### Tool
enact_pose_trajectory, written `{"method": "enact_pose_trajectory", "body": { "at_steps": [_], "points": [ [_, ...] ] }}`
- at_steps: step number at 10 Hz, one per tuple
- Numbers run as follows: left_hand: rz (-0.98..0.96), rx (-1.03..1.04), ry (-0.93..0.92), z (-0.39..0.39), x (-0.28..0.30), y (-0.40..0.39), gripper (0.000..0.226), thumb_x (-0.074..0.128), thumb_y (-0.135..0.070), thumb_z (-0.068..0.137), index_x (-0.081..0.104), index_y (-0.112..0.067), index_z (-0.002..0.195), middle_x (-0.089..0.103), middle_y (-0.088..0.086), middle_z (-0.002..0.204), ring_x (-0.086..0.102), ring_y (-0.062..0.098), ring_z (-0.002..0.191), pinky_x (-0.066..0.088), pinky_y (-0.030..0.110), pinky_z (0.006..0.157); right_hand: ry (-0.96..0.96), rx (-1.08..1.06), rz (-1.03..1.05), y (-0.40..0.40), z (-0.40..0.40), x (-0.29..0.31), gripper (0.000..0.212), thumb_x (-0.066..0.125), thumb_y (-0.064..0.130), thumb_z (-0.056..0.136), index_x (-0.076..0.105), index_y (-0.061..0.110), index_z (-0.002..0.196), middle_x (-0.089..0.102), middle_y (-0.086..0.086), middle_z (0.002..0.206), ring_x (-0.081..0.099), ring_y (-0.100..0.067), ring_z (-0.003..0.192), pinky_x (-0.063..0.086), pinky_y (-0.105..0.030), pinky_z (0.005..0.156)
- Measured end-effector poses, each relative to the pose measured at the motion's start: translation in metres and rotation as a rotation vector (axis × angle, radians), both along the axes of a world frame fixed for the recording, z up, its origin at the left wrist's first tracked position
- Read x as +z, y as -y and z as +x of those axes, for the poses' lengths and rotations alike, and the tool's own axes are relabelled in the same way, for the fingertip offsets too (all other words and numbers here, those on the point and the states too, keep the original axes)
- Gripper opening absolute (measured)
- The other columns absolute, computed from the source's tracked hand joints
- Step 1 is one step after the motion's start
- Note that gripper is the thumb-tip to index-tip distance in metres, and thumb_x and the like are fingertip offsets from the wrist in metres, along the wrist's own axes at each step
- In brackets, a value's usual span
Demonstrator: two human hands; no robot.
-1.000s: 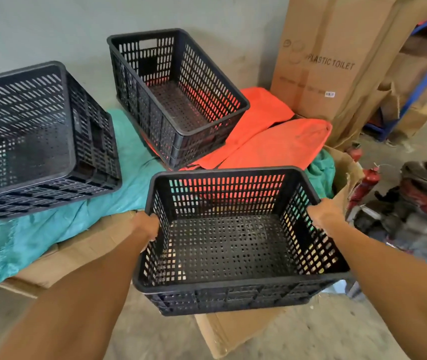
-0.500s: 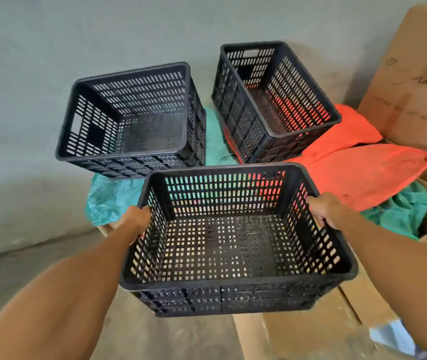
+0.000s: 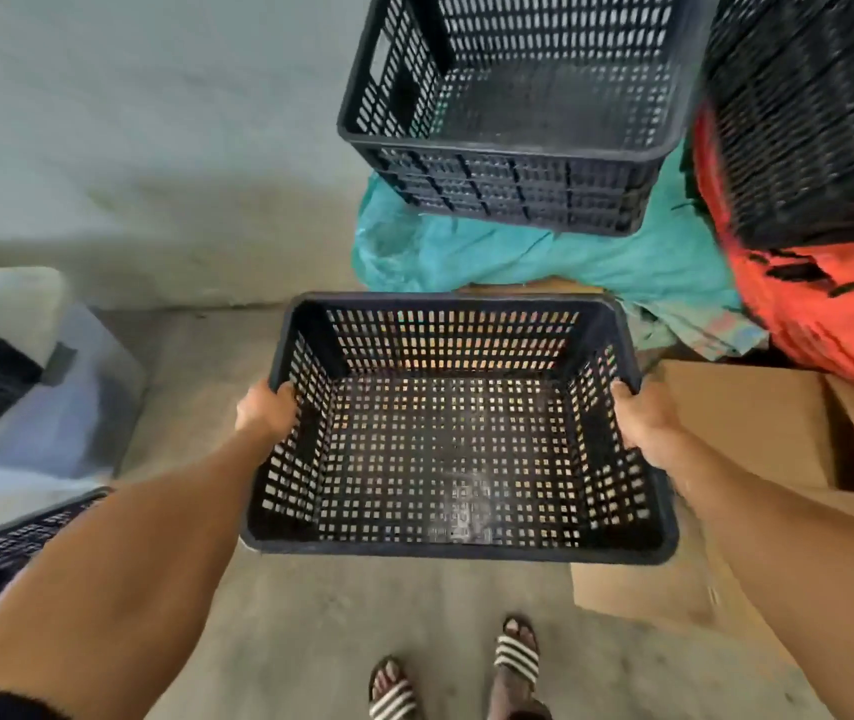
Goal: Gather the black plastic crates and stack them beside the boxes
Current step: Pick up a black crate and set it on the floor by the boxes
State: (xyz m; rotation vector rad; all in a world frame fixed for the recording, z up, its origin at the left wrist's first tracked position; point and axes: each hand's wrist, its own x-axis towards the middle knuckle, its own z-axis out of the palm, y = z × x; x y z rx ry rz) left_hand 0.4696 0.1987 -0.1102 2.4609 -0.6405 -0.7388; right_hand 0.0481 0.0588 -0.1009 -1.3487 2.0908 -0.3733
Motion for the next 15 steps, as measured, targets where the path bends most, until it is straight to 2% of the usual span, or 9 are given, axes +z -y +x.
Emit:
{"method": "enact_pose_trajectory", "body": {
  "at_steps": [1,3,5,8,10,12,13,14,15],
  "points": [
    [0.036,0.038,-0.018,0.016,-0.046,-0.011,0.044,0.046,-0.034,0.100,0.055,-0.004,0.131,0.064,0.024,0.120,0.063,0.040,0.102,0.050,0.043,0.087,-0.066,0.010,0.022,-0.006,0.017,-0.055,0.059,0.049,0.050,0.093,0.051,0.005,0.132,0.058,-0.021,0.130,0.057,-0.042,0.116,0.048,-0.047,0.099],
    [0.125,0.111,-0.079,0.029,-0.156,-0.012,0.043,0.048,-0.036,0.099,0.054,-0.013,0.135,0.067,0.018,0.119,0.065,0.036,0.100,0.053,0.042,0.088,-0.007,0.063,0.229,0.010,0.048,-0.170,0.045,0.047,0.033,0.098,0.055,-0.001,0.126,0.063,-0.024,0.121,0.060,-0.045,0.109,0.050,-0.042,0.088],
    [0.230,0.119,-0.129,0.047,-0.296,0.002,0.040,0.046,-0.037,0.101,0.051,-0.015,0.134,0.067,0.017,0.114,0.067,0.038,0.096,0.057,0.048,0.086,0.033,0.028,0.439,0.037,0.072,-0.314,0.037,0.047,0.019,0.098,0.051,-0.003,0.128,0.061,-0.027,0.122,0.060,-0.043,0.113,0.048,-0.053,0.099],
    [0.266,0.073,-0.164,0.076,-0.454,0.041,0.032,0.044,-0.033,0.102,0.051,-0.014,0.127,0.067,0.010,0.103,0.068,0.027,0.078,0.053,0.033,0.059,-0.002,-0.044,0.416,0.051,0.080,-0.493,0.019,0.058,0.024,0.093,0.053,0.012,0.107,0.067,-0.019,0.107,0.068,-0.038,0.096,0.057,-0.055,0.082],
    [0.283,0.113,-0.303,0.072,-0.504,0.035,0.026,0.045,-0.024,0.102,0.051,-0.012,0.124,0.064,0.003,0.087,0.062,0.018,0.070,0.053,0.033,0.060,-0.015,-0.073,0.437,0.055,0.079,-0.528,0.021,0.052,0.027,0.098,0.050,0.013,0.113,0.066,-0.022,0.112,0.068,-0.039,0.098,0.056,-0.057,0.084],
    [0.298,0.121,-0.209,0.063,-0.528,0.021,0.010,0.040,-0.022,0.102,0.048,-0.017,0.107,0.069,0.014,0.100,0.062,0.022,0.071,0.046,0.028,0.050,-0.060,-0.058,0.424,0.051,0.081,-0.540,0.036,0.056,0.017,0.096,0.043,0.007,0.129,0.062,-0.020,0.102,0.059,-0.027,0.072,0.046,-0.032,0.053],
    [0.363,0.081,-0.233,0.066,-0.522,0.026,0.020,0.043,-0.020,0.100,0.049,-0.015,0.119,0.066,0.017,0.111,0.061,0.028,0.079,0.048,0.034,0.061,-0.076,-0.047,0.443,0.052,0.081,-0.533,0.034,0.051,0.012,0.095,0.045,0.007,0.128,0.057,-0.016,0.101,0.055,-0.029,0.079,0.043,-0.033,0.061],
    [0.509,-0.024,-0.235,0.073,-0.503,0.034,0.052,0.048,-0.017,0.095,0.033,-0.013,0.145,0.055,0.021,0.131,0.056,0.040,0.108,0.048,0.049,0.089,-0.039,-0.049,0.496,0.051,0.087,-0.509,0.048,0.052,0.013,0.094,0.039,0.013,0.140,0.057,-0.015,0.132,0.058,-0.034,0.106,0.048,-0.040,0.087],
    [0.472,-0.074,-0.172,0.073,-0.461,0.048,0.071,0.051,-0.017,0.092,0.018,-0.016,0.155,0.039,0.019,0.151,0.043,0.043,0.133,0.040,0.055,0.104,-0.003,-0.002,0.511,0.050,0.094,-0.466,0.067,0.052,0.019,0.098,0.018,0.018,0.156,0.034,-0.010,0.158,0.040,-0.034,0.140,0.037,-0.045,0.111]
  ]
}}
